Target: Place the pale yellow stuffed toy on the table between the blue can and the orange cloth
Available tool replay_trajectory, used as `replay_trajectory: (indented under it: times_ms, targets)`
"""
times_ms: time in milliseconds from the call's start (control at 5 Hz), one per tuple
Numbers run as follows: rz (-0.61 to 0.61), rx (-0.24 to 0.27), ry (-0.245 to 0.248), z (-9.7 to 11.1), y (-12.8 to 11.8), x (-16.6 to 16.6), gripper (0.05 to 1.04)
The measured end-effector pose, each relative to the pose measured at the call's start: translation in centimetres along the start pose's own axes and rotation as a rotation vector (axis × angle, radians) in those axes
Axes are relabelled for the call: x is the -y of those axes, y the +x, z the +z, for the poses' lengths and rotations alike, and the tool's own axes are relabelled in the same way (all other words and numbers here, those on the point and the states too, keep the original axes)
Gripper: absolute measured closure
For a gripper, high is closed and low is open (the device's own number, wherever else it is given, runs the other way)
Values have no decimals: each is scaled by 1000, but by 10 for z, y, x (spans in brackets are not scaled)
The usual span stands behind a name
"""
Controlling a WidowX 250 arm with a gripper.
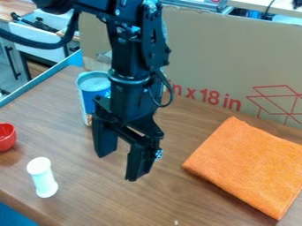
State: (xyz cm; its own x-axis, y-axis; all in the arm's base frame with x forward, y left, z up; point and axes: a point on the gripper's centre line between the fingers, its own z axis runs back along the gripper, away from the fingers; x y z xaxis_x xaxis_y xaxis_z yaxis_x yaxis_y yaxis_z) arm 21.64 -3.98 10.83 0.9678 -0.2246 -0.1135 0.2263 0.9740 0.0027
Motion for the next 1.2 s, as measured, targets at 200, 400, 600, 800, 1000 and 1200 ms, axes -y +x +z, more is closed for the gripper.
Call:
replay_trajectory:
  times_ms: [200, 400, 600, 800, 1000, 1200]
  targets:
    - [1, -21, -1, -5, -2, 0, 81]
    - [-125, 5, 9, -2, -2, 39, 81]
    - [-227, 47, 41, 8, -11, 68, 81]
    - [-310, 37, 52, 8, -21, 90, 81]
    - [-370, -22, 34, -10, -23, 108, 81]
    - [-444, -40, 29, -21, -24, 122, 81]
